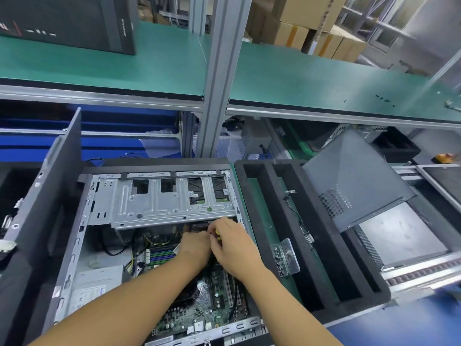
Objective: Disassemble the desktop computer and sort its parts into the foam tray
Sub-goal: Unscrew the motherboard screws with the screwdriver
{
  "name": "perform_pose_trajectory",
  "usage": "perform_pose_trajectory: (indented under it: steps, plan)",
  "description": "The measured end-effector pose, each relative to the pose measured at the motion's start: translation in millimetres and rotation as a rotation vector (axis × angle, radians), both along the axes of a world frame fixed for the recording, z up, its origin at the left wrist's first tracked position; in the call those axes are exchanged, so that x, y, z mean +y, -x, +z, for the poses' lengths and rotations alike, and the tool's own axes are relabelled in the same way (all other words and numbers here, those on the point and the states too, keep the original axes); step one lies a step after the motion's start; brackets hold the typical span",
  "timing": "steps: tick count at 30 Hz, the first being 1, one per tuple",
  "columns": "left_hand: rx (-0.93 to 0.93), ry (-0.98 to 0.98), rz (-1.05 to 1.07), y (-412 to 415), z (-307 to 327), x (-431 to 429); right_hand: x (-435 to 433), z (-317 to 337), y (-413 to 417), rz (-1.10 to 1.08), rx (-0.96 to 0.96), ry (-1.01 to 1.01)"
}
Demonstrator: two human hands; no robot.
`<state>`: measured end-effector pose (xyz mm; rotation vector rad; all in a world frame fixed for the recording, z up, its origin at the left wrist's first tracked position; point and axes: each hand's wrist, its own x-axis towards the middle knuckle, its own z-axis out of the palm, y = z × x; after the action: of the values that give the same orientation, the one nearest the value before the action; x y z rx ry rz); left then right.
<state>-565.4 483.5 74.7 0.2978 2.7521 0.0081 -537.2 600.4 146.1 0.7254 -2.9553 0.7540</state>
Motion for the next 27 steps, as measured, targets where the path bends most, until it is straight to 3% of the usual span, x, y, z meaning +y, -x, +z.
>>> perform_pose_trajectory:
  steps: [6, 9, 13, 15, 17, 21, 27]
  plan:
    - [-0.063, -0.217, -0.060, -0.7, 23.2, -20.1, 3.5, 9.6, -0.6, -0.102, -0.049, 0.221]
    - [-0.031, -0.183, -0.169, -9.2, 41.5, -17.3, 5.2, 24.1, 2.3, -0.104, 0.029, 0.246]
    - [-0.093, -0.299, -0.132, -9.1, 72.0, -2.6, 12.8, 50.2, 4.0, -0.104, 0.098, 0.335]
    - [-0.129, -0.386, -0.082, 0.4, 92.9, 7.6, 23.3, 63.4, 4.7, -0.194, 0.177, 0.408]
    - [-0.035, -0.488, -0.095, 13.0, 112.7, 25.0, 39.0, 76.8, 7.7, -0.329, 0.303, 0.472]
    - [0.029, -0.513, -0.231, 34.0, 126.9, 85.2, 80.3, 96.0, 11.8, -0.512, 0.435, 0.373]
    - [-0.147, -0.286, -0.342, 47.4, 74.3, 180.5, 146.2, 75.4, -3.0, -0.664, 0.320, 0.104]
